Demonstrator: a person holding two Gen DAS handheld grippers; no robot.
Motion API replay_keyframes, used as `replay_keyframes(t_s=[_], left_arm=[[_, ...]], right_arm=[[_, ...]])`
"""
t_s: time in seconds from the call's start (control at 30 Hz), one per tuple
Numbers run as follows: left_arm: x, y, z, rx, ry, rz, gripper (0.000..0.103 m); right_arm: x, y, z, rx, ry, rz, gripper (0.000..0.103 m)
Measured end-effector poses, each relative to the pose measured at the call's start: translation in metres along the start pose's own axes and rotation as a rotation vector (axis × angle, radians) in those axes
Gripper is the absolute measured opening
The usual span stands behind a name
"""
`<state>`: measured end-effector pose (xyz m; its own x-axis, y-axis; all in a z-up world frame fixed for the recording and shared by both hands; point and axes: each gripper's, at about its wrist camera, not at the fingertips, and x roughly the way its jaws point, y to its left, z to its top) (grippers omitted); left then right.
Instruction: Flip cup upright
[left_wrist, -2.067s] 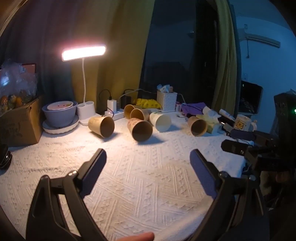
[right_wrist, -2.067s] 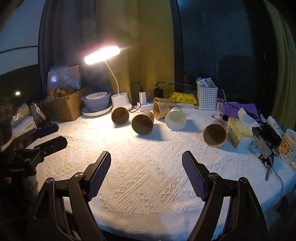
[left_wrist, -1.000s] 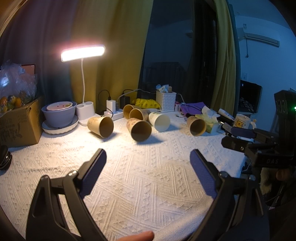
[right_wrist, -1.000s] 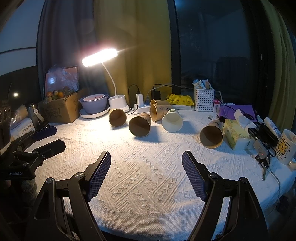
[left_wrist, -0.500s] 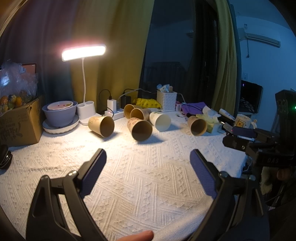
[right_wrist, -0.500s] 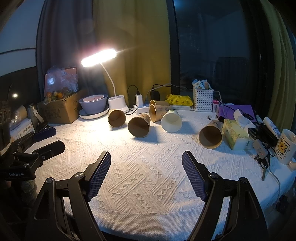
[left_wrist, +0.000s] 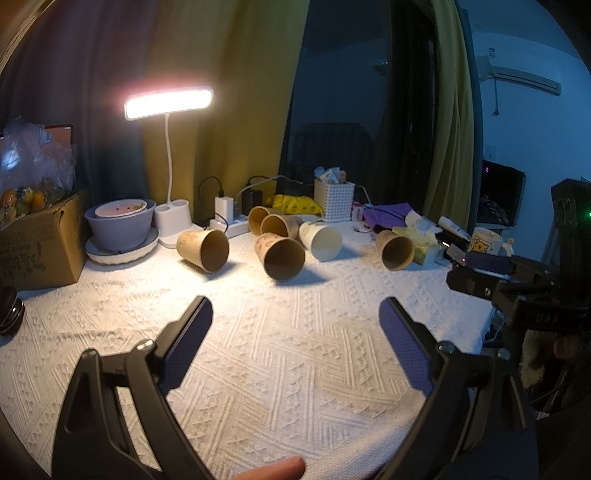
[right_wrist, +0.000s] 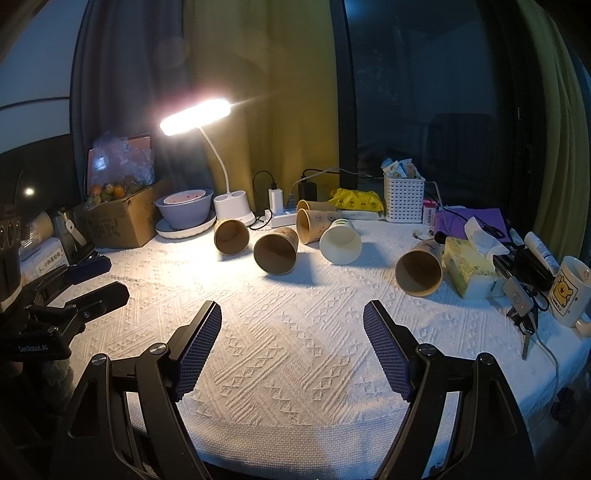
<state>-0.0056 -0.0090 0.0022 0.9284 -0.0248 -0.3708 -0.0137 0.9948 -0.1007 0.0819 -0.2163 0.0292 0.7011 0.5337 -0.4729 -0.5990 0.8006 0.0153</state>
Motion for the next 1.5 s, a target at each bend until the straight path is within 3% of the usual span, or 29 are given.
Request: replay_keyframes(t_s=[0.4,0.63,0.9,1.17,1.5], left_arm=[[0.001,0.0,-0.004,-0.006,0.008,0.0,0.093],[0.015,0.006,0.001,-0.013,0.059,0.039,0.093],[0.078,0.052,0.027,-0.08,0.228,0.115,0.093],[0.15,0.099,0.048,-0.162,0.336,0.157,0.093],[0.223,0.132,0.08,-0.27,0.359,0.204,0.093]], right_arm=[[0.003,-0.003,0.001,0.002,0.004,0.004,0.082],[0.031,-0.001,0.012,0.021,0.026,-0.002,0.082],[0.087,-0.022,0.036,0.066,0.088,-0.003,0.082],[0.145,-0.041,0.06,0.114,0.13,0.01,0.082],[0.219,-0.059,0.085,0.17,0.171,-0.025,0.082]])
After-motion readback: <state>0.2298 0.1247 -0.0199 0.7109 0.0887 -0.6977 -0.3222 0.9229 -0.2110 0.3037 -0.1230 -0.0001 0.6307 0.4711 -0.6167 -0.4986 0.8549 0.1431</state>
